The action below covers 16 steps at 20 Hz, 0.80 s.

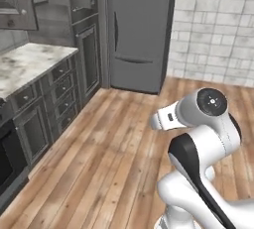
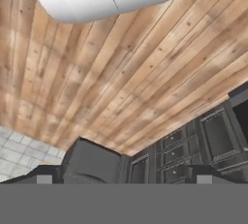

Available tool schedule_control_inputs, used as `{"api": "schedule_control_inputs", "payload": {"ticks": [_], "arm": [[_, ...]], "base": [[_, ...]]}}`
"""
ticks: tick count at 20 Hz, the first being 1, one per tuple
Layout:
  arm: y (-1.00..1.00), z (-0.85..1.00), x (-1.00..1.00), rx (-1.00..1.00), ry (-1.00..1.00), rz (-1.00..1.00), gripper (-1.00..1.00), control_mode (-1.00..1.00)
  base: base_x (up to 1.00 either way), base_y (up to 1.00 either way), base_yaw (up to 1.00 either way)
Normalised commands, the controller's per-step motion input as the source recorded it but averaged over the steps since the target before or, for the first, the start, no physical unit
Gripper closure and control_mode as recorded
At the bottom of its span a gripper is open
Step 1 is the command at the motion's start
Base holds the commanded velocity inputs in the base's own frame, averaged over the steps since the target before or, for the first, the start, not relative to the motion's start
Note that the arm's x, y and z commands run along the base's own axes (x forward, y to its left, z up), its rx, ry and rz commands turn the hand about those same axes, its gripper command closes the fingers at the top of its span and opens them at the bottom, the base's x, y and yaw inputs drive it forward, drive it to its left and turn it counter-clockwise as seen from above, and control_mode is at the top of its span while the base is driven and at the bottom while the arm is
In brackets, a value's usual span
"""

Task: Move the bowls from the cabinet to the plates on the dining table.

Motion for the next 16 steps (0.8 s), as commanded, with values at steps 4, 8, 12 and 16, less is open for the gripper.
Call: {"api": "schedule_control_inputs", "payload": {"ticks": [4,8,12,16], "arm": [[0.0,0.0,0.0,0.0,0.0,0.0,-1.0,1.0],[0.0,0.0,0.0,0.0,0.0,0.0,-1.0,1.0],[0.0,0.0,0.0,0.0,0.0,0.0,-1.0,1.0],[0.0,0.0,0.0,0.0,0.0,0.0,-1.0,1.0]], "base": [[0.29,-0.86,0.31],[0.78,-0.6,0.43],[0.91,-0.42,0.52],[0.67,-0.52,0.53]]}}
